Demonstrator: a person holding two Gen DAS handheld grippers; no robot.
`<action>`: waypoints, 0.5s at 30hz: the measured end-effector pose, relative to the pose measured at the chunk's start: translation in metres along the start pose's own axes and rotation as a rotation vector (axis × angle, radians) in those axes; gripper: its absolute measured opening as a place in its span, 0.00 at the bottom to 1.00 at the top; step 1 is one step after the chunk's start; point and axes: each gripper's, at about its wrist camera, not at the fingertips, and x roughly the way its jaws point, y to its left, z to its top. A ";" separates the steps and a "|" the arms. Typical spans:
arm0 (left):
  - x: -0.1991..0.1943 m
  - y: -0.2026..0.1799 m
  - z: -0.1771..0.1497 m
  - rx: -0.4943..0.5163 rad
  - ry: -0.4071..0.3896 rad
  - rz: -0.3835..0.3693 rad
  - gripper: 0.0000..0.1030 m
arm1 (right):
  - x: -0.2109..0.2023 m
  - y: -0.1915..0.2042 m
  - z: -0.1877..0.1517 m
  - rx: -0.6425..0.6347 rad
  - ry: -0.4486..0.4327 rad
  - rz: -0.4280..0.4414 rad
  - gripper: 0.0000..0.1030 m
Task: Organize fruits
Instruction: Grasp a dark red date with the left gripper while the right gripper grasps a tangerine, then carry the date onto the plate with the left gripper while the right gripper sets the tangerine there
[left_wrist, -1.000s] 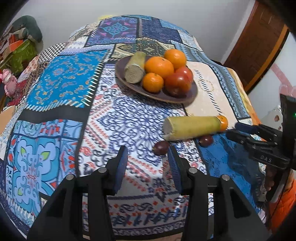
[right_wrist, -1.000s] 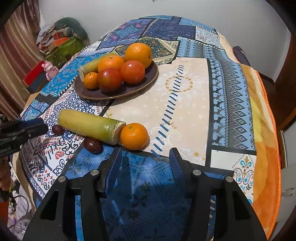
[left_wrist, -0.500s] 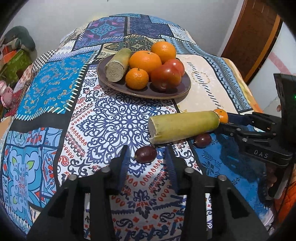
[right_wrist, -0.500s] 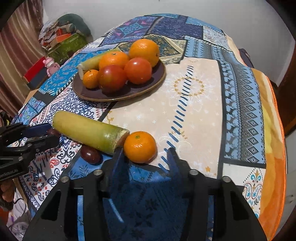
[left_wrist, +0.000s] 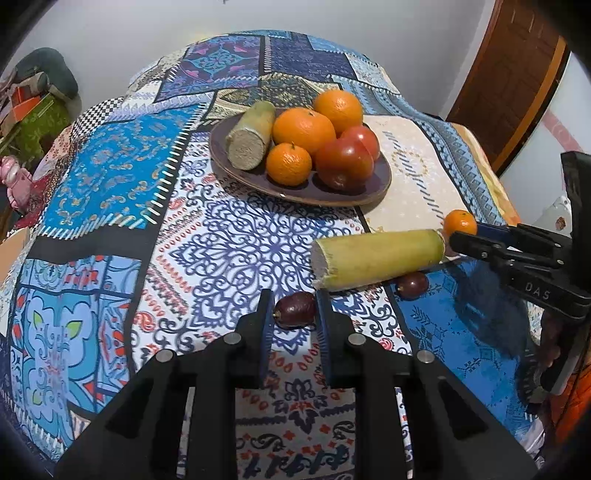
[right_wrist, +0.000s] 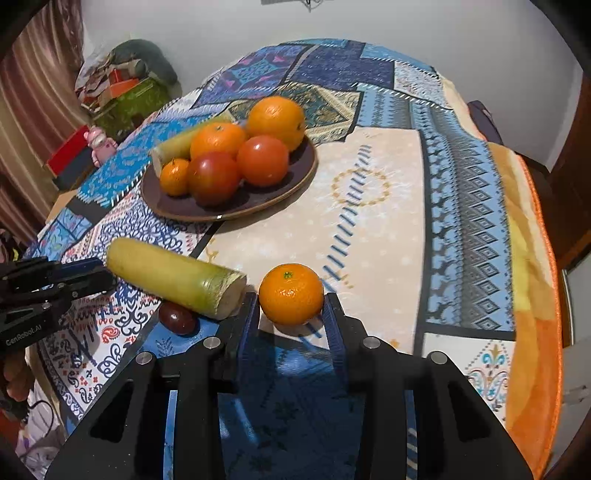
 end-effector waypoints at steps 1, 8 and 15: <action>-0.003 0.002 0.002 -0.001 -0.009 0.005 0.21 | -0.002 -0.001 0.002 0.001 -0.005 -0.002 0.32; -0.017 0.004 0.024 0.012 -0.065 0.014 0.21 | -0.010 -0.001 0.020 -0.002 -0.046 -0.008 0.32; -0.012 -0.003 0.055 0.025 -0.105 -0.003 0.21 | -0.010 0.011 0.046 -0.039 -0.092 0.001 0.32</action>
